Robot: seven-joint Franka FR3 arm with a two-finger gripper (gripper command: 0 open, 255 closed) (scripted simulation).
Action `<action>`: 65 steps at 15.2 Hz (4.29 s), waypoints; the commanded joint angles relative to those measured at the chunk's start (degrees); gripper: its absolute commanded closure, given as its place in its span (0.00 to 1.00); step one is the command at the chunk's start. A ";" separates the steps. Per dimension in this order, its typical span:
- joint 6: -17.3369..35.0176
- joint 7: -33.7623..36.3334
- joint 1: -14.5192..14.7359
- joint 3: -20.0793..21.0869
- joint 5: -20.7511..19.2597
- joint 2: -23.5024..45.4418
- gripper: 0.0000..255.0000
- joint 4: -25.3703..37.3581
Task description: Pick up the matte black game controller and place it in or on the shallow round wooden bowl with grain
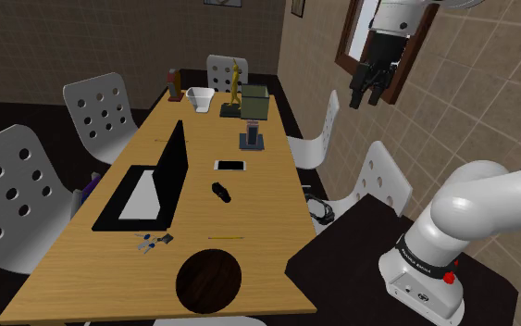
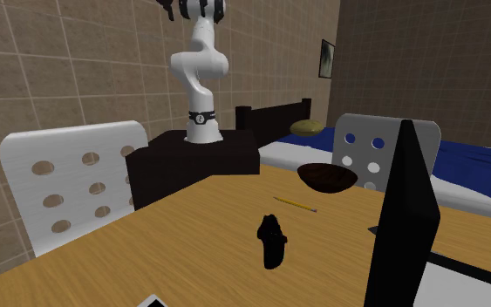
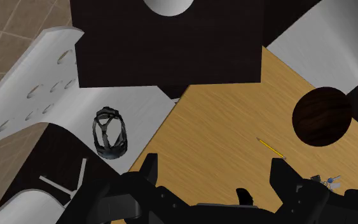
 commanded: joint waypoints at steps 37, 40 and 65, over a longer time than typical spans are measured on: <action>55.18 15.93 6.68 11.39 -5.85 69.14 0.00 16.59; 56.12 17.33 8.24 10.55 -7.44 75.92 0.00 22.54; 58.74 19.51 12.26 8.28 -10.02 95.47 1.00 39.76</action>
